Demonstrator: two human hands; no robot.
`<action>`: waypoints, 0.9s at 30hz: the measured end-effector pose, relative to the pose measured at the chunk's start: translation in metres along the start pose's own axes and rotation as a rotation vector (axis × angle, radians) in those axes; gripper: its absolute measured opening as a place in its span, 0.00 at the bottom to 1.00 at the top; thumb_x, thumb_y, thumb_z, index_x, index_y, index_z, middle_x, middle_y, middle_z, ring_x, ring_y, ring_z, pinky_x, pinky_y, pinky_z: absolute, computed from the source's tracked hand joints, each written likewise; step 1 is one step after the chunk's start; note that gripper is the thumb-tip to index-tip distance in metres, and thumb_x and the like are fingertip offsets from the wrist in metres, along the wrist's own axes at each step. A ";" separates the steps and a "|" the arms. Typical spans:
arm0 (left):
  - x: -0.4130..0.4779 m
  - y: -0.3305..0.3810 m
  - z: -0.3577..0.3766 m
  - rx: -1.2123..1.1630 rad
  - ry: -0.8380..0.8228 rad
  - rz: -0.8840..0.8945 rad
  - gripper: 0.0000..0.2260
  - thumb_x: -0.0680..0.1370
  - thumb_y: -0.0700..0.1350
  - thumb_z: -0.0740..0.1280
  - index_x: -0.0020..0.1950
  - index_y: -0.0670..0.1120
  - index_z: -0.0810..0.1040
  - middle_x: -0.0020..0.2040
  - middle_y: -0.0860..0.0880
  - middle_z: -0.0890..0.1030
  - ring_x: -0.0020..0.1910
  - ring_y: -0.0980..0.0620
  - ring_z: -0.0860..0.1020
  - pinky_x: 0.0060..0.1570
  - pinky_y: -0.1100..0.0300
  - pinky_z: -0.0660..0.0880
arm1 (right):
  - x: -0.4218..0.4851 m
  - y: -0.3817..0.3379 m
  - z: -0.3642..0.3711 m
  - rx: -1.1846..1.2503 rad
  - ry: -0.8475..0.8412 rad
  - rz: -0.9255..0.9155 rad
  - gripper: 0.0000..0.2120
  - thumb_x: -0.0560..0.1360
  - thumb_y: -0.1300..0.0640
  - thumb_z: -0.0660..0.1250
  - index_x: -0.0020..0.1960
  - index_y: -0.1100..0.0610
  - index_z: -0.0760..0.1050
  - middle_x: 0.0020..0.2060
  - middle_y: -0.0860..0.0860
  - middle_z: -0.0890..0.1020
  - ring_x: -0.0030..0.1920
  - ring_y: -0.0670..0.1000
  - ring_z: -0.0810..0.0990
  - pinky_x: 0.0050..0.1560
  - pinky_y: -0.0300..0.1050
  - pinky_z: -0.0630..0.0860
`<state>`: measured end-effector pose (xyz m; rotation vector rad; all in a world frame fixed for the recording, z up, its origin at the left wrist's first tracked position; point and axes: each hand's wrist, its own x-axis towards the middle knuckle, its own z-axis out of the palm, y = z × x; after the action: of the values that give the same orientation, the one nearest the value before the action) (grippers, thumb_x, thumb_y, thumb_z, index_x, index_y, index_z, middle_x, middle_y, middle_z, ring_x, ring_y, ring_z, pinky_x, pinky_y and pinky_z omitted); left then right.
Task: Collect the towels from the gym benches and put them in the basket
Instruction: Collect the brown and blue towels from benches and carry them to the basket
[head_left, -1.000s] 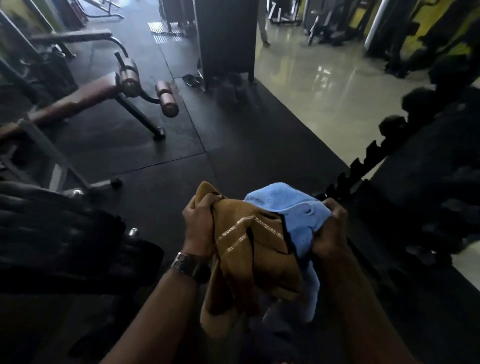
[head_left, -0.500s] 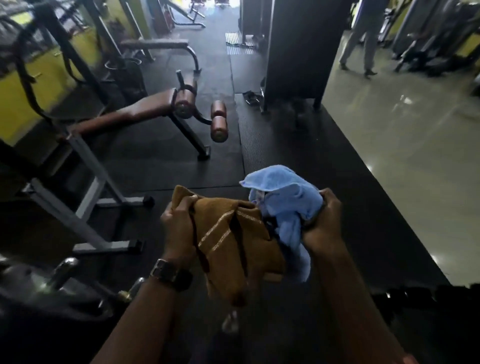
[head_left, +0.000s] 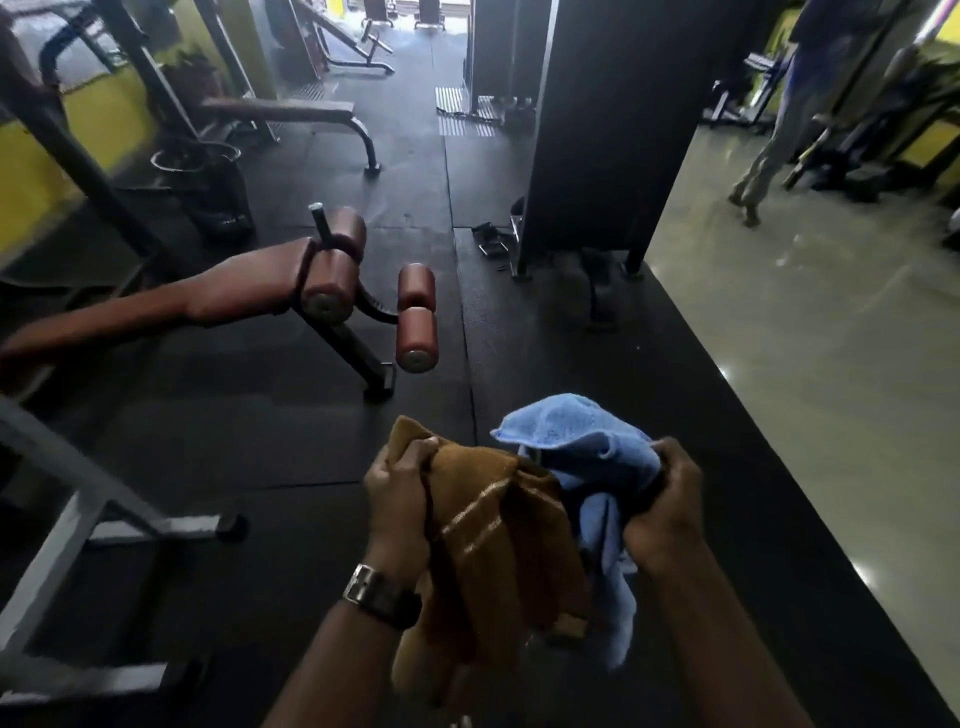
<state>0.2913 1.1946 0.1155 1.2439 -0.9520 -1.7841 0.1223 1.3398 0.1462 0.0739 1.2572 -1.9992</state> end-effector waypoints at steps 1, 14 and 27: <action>0.017 0.008 0.015 0.007 -0.018 0.004 0.04 0.71 0.45 0.71 0.43 0.47 0.81 0.40 0.46 0.82 0.42 0.47 0.80 0.44 0.51 0.78 | 0.018 -0.007 0.007 0.014 0.004 -0.017 0.07 0.62 0.52 0.64 0.29 0.53 0.77 0.26 0.50 0.76 0.29 0.48 0.78 0.30 0.39 0.76; 0.286 0.070 0.274 0.035 -0.119 -0.053 0.22 0.63 0.57 0.76 0.55 0.51 0.81 0.50 0.40 0.84 0.49 0.40 0.83 0.58 0.35 0.76 | 0.345 -0.100 0.151 0.121 -0.063 0.010 0.16 0.72 0.56 0.56 0.29 0.57 0.73 0.25 0.54 0.71 0.30 0.51 0.71 0.31 0.41 0.68; 0.522 0.141 0.439 -0.043 -0.255 -0.059 0.08 0.70 0.45 0.73 0.49 0.47 0.86 0.47 0.41 0.86 0.43 0.46 0.86 0.38 0.57 0.80 | 0.641 -0.189 0.288 0.063 -0.173 -0.037 0.12 0.68 0.55 0.60 0.27 0.53 0.70 0.24 0.48 0.70 0.25 0.47 0.71 0.25 0.37 0.69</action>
<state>-0.2348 0.7393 0.1422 1.0439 -1.0195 -2.0340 -0.3560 0.7913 0.1665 -0.0910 1.0933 -2.0298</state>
